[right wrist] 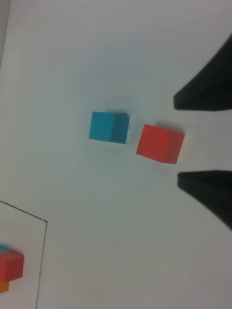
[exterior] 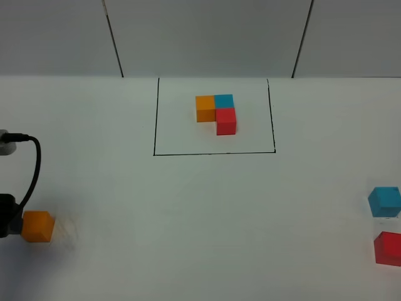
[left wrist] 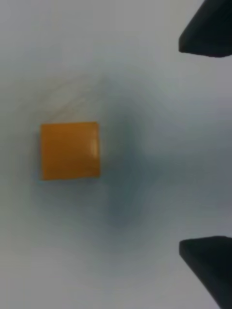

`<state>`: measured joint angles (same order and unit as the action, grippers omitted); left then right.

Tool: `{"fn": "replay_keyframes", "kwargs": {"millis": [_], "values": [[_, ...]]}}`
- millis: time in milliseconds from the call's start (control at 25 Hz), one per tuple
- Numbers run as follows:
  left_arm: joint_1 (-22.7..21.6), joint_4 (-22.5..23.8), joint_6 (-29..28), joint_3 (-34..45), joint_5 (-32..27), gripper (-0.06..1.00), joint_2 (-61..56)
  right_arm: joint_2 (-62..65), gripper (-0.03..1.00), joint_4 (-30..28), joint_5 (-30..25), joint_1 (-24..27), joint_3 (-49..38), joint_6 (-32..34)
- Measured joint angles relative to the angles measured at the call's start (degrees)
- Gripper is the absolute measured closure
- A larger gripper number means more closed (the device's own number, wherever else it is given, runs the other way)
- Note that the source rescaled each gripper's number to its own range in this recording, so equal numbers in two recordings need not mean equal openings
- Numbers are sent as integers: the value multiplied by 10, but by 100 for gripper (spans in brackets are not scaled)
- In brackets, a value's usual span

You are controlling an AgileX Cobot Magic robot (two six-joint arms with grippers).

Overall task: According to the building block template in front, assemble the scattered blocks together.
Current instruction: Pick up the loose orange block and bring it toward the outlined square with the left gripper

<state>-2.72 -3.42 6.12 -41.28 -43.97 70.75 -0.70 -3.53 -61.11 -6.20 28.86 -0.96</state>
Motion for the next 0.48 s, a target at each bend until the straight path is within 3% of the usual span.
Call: {"fn": "replay_keyframes", "kwargs": {"millis": [480], "values": [[0,-4,-4,0,93,29,104,0,97,0,0,0,0,0]]}}
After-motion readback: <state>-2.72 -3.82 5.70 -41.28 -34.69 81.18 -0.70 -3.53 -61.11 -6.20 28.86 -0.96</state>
